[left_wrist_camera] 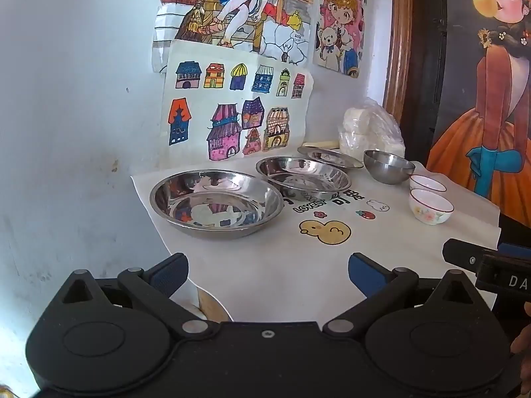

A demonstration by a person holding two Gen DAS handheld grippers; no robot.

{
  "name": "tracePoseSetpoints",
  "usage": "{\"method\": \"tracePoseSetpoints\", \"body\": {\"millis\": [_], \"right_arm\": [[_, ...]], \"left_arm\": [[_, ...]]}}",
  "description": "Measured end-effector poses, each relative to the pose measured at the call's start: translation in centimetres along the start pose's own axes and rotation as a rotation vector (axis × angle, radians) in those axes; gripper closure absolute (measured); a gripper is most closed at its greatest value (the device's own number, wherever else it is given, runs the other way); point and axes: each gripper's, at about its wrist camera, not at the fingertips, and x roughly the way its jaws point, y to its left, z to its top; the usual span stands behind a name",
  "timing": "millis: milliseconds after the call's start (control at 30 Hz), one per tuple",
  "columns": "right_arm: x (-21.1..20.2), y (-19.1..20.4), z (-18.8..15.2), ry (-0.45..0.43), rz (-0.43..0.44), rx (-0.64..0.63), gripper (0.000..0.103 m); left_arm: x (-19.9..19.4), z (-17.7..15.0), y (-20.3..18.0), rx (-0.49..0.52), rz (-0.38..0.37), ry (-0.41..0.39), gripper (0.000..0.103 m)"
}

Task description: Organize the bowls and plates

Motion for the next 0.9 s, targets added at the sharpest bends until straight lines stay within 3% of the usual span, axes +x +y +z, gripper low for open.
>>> {"method": "tracePoseSetpoints", "body": {"millis": [900], "right_arm": [[-0.09,0.04,-0.04,-0.003,0.001,0.003,0.000]], "left_arm": [[-0.01,0.02,0.21,0.005,0.003,0.003,0.001]]}}
